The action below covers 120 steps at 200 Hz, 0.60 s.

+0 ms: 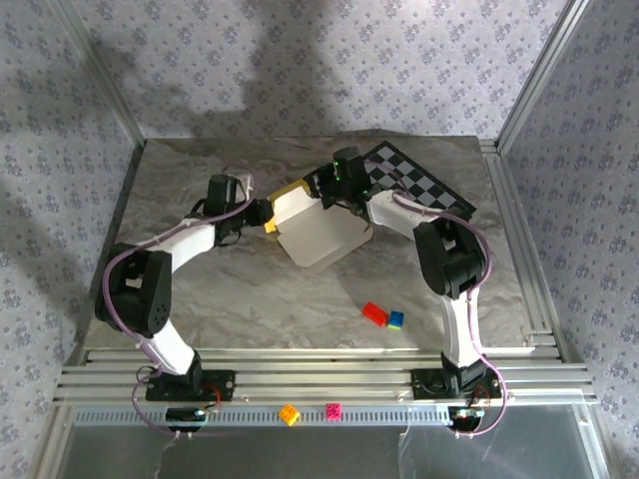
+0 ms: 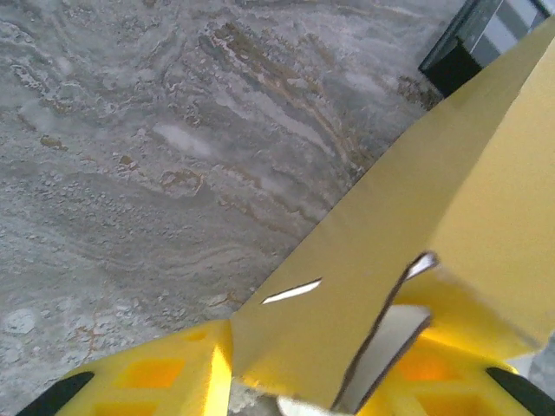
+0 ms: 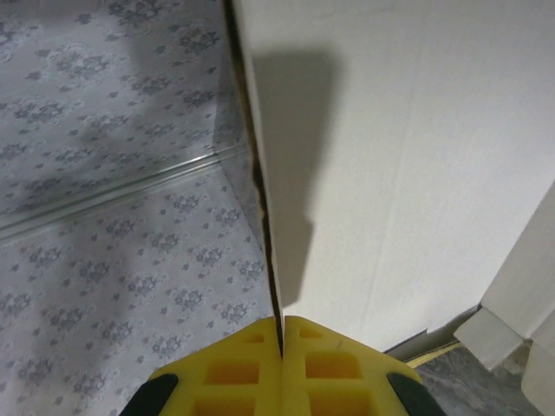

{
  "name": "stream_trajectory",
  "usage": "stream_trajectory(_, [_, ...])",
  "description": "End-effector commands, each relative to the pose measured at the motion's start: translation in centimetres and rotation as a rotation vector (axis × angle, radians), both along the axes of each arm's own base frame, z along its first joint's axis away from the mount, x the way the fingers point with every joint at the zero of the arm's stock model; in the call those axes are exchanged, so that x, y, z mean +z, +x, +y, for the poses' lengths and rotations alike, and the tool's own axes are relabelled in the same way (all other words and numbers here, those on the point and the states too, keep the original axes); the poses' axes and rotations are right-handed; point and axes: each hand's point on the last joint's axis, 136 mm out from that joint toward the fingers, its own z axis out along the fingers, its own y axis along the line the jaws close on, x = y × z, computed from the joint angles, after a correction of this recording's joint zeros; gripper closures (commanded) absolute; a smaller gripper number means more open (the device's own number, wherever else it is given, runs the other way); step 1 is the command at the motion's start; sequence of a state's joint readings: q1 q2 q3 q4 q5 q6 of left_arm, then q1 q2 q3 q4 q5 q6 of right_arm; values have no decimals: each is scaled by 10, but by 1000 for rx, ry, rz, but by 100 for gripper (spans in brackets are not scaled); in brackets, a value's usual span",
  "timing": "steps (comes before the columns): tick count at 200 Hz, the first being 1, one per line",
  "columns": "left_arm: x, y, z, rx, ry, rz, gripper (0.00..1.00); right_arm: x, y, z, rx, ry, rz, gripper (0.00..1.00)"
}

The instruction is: Fold the paper box

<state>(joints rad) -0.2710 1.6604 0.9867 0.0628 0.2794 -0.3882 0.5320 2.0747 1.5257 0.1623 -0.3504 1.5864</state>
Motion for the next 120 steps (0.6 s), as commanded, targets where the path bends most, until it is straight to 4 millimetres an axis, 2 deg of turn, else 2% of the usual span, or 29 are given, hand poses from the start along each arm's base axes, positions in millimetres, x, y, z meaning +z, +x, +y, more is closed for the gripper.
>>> stream_trajectory(1, [24,16,-13,-8,-73,-52,62,-35,-17,1,-15,-73,170,100])
stream_trajectory(39, [26,10,-21,-37,-113,-54,61,-41,-17,2,-32,-75,185,100])
stream_trajectory(63, [33,1,-17,-61,-132,-60,57,-43,-13,-3,-40,-77,181,100])
stream_trajectory(84, [47,-8,-7,-90,-175,-78,52,-43,-10,-8,-44,-82,183,100])
stream_trajectory(120, [67,-18,27,-107,-305,-85,49,-34,-6,-15,-80,-96,187,100])
